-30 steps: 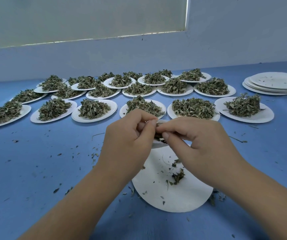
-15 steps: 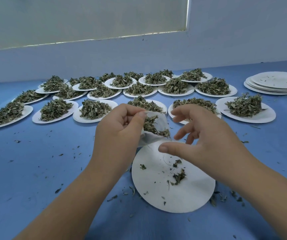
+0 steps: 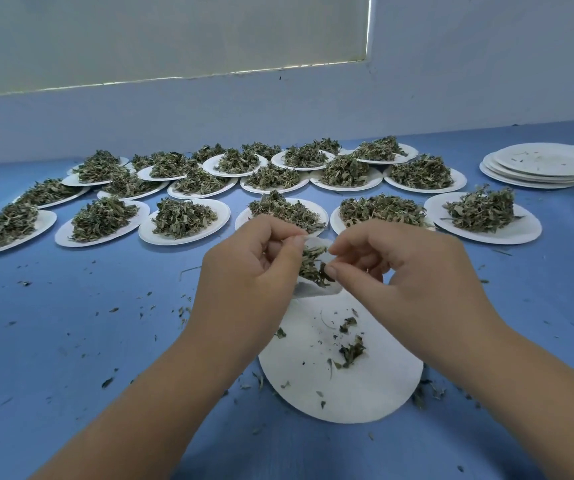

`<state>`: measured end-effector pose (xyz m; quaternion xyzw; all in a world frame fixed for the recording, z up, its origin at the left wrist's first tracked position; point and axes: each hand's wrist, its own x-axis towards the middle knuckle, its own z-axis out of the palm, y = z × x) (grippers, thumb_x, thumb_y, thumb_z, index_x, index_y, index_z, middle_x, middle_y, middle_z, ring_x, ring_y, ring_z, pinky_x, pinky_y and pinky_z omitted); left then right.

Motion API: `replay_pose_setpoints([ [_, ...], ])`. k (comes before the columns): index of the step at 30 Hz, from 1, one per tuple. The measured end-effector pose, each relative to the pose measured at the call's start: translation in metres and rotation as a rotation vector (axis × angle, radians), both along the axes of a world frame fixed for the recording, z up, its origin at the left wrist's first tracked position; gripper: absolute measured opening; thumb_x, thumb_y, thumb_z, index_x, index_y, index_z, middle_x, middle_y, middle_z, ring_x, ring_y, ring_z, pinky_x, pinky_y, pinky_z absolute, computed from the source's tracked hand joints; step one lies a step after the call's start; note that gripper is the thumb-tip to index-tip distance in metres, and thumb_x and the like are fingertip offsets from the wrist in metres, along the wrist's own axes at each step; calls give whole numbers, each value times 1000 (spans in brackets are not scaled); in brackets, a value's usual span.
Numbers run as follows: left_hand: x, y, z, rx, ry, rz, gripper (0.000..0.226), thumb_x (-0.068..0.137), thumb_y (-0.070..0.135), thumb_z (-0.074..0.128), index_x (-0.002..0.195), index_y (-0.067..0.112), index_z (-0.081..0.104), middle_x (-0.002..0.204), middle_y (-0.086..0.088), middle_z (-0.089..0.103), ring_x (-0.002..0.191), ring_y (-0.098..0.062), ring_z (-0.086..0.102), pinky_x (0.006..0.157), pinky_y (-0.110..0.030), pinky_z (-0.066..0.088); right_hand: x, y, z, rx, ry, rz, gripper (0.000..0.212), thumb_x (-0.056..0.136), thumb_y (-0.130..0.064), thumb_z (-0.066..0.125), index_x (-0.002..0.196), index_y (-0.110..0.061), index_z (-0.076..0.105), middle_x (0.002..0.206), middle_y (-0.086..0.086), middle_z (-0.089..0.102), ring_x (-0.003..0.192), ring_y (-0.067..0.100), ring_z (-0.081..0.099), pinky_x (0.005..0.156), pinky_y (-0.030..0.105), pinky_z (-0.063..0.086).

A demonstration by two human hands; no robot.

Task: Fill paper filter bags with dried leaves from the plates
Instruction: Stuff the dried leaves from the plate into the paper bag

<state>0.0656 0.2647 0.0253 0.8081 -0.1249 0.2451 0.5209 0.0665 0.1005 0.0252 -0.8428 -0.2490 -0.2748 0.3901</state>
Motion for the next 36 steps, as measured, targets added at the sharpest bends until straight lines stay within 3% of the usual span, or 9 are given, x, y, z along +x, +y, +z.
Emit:
replay_pose_setpoints([
  [8,-2,-1,-1,58,-34,0,18,92,13,61,80,27,66,61,1,54,47,-1,42,45,-7,32,3,8,-6,-147,-140,-26,2,81,-22,67,83,-23,69,79,-15,60,63,5,49,60,20,41],
  [15,-2,2,3,-78,18,-34,22,93,14,61,78,30,67,62,13,62,54,0,59,49,-13,48,-1,-2,-1,-208,-166,71,28,90,-43,56,104,-27,75,111,-15,67,90,17,62,72,35,50],
  [19,0,4,6,-116,25,-56,24,93,12,61,77,29,67,57,16,59,49,4,52,46,-7,39,-1,0,0,-318,-135,72,39,92,-51,48,112,-29,72,123,-19,62,87,23,58,73,40,49],
  [23,1,5,2,-73,42,-97,22,92,14,62,79,30,69,59,14,57,52,3,49,49,-16,44,0,4,-3,-443,-96,105,42,92,-55,42,97,-28,73,104,-23,66,77,19,49,68,35,44],
  [27,0,3,0,-7,17,-112,20,90,16,63,79,31,68,64,4,60,55,0,50,50,-9,40,1,12,-5,-541,-64,103,46,92,-61,36,70,-26,55,80,-23,51,70,18,36,66,37,39],
  [30,3,6,0,-13,11,-78,22,91,16,63,79,33,68,61,11,57,53,-1,48,49,-11,39,1,9,-3,-441,-36,179,39,93,-54,44,70,-25,57,97,-23,64,75,17,42,72,33,40],
  [32,5,9,2,-50,5,-52,21,92,17,62,80,33,68,58,15,55,49,0,45,46,-11,36,1,2,0,-289,-2,224,25,92,-44,56,95,-26,74,110,-22,67,90,8,53,83,23,42],
  [34,7,14,5,-88,-5,-28,19,92,18,62,80,31,69,56,17,53,46,0,43,45,-11,35,0,-7,5,-111,28,216,20,88,-36,61,104,-30,73,106,-23,67,101,0,57,88,13,40],
  [36,9,18,6,-138,-2,-13,14,91,22,63,81,29,70,55,17,51,45,-1,40,45,-14,35,2,-14,11,-6,108,183,15,88,-37,61,99,-36,70,99,-23,65,95,0,58,79,7,39],
])
